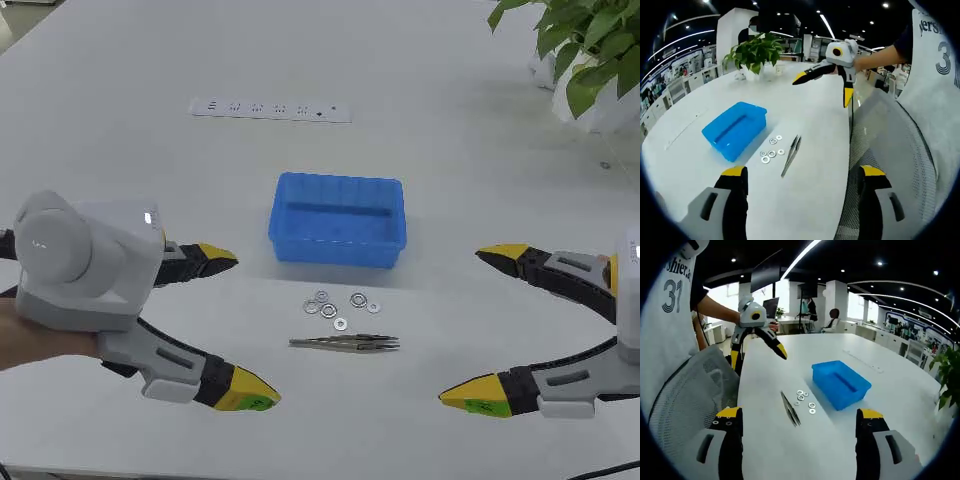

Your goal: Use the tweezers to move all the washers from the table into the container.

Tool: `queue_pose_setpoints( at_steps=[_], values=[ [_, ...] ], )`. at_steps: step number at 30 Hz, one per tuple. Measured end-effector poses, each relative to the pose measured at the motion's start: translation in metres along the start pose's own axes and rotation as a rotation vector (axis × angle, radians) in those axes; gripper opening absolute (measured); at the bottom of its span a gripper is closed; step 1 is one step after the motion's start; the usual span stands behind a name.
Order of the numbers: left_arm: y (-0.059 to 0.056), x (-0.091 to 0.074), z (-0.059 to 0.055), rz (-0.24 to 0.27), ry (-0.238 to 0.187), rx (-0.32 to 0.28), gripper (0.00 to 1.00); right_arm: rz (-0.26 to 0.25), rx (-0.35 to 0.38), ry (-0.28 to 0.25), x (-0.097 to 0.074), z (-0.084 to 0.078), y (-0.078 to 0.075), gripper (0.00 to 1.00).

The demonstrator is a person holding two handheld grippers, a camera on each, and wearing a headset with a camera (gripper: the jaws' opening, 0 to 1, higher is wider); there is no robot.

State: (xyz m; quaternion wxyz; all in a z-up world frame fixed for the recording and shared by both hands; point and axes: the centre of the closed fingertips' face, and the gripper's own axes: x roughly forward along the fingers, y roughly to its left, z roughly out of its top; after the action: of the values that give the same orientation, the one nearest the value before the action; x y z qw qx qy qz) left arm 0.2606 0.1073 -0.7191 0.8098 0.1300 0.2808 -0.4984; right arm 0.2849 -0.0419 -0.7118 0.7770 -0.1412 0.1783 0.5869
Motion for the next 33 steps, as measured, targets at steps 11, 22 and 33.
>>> queue_pose_setpoints(
  at_steps=[11, 22, 33],
  values=[
    [0.0025, -0.0067, -0.0023, 0.014, 0.009, -0.011, 0.99, 0.016, 0.004, 0.002, 0.0048, -0.0044, 0.0052, 1.0],
    [0.0045, -0.0084, 0.0005, 0.036, -0.005, -0.02, 0.99, 0.023, 0.002, -0.008, 0.0059, 0.0012, 0.0031, 0.99],
    [0.0038, -0.0048, 0.0008, 0.026, 0.001, -0.013, 0.99, 0.018, 0.015, 0.002, 0.0021, -0.0051, 0.0064, 0.97]
  ],
)
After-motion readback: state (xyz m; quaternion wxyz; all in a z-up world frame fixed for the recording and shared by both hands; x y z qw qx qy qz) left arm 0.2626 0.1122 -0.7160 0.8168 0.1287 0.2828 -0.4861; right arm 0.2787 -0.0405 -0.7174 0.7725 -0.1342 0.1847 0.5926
